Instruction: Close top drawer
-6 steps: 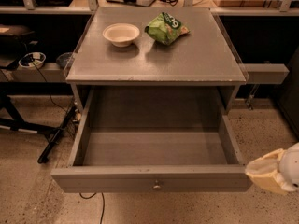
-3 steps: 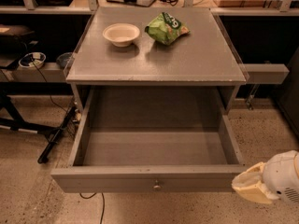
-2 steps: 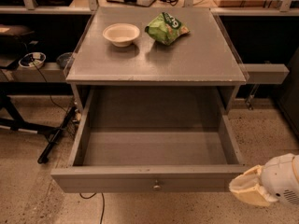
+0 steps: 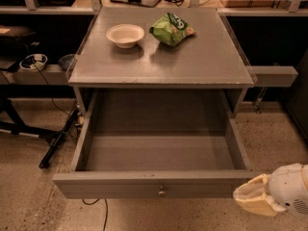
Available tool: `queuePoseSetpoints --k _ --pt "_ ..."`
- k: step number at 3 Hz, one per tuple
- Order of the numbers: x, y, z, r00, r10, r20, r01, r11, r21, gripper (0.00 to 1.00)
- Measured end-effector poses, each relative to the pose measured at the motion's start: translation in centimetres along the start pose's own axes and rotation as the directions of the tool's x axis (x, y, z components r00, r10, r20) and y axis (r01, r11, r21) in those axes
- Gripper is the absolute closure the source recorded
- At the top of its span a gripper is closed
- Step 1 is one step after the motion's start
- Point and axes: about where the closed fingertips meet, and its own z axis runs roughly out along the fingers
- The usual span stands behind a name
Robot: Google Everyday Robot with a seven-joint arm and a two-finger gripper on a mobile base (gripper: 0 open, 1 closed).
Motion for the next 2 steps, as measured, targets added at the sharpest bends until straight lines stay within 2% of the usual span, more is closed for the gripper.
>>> queuePoseSetpoints --k 1,2 --pt "0.1 0.11 0.48 0.999 -0.001 0.041 0.003 0.9992 -0.04 1.0" --pt "0.1 0.12 0.51 0.999 -0.001 0.043 0.003 0.9991 -0.042 1.0"
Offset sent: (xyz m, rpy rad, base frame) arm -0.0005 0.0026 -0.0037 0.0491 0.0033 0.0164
